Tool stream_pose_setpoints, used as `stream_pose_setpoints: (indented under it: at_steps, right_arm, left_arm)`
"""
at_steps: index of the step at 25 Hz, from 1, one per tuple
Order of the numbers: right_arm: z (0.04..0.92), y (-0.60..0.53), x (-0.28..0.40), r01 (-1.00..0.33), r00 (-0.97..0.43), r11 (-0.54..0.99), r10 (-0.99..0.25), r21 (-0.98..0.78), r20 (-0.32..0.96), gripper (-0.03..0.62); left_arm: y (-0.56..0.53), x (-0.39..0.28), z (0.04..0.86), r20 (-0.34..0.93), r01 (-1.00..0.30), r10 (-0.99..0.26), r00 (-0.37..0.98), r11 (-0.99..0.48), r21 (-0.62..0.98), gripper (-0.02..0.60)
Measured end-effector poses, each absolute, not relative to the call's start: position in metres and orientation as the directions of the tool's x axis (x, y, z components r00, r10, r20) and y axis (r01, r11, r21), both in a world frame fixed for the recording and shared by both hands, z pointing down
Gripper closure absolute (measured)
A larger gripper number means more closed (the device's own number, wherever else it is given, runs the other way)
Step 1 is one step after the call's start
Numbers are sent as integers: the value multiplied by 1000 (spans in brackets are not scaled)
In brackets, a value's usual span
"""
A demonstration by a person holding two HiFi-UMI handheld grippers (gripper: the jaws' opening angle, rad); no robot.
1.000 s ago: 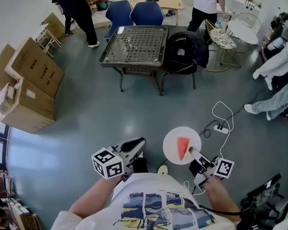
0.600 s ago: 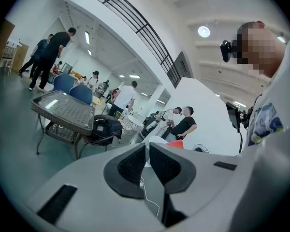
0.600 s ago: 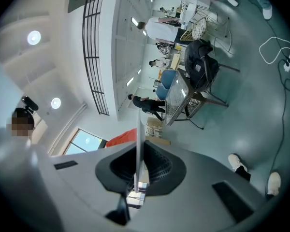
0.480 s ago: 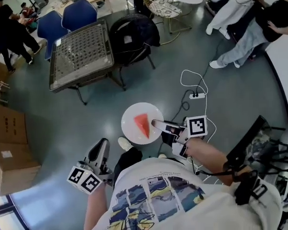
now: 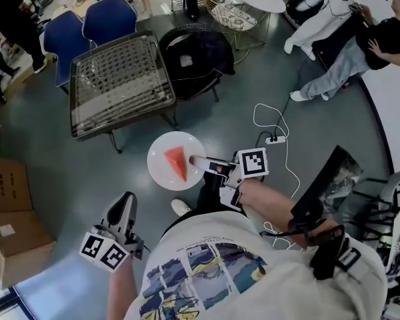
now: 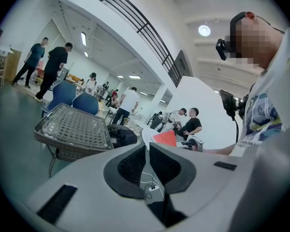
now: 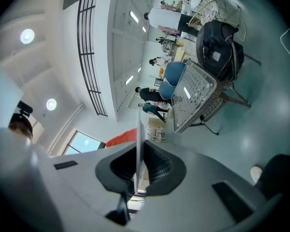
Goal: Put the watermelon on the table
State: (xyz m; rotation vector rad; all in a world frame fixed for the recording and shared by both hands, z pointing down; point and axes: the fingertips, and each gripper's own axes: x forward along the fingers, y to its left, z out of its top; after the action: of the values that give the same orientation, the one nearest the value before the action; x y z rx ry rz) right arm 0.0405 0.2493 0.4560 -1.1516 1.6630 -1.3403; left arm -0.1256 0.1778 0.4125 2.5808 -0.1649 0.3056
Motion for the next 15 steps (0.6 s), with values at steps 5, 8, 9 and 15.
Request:
stream_pose_setpoints:
  at_steps: [5,8,9,15]
  right_arm:
    - [469,184,50,-169,-395,53,-919,-984,19,572]
    - [484,137,69,-186,-412,34,-910,-982,47,572]
    - [489,120,77,-192,-419,33,-907,-981,51,572]
    - [515,4,127,-197,-507,53,-860,-979,55,572]
  left_arm:
    - [129,-127,418,230,-237,-132,964,-820,522,549]
    - [92,-121,424,235,-268,-164,958,-806,529,548]
    - [79,-118,427,238,-278,-175,955,-803,527,549]
    - [-7,-88,432,283,-400,-292,913,-774,491,549]
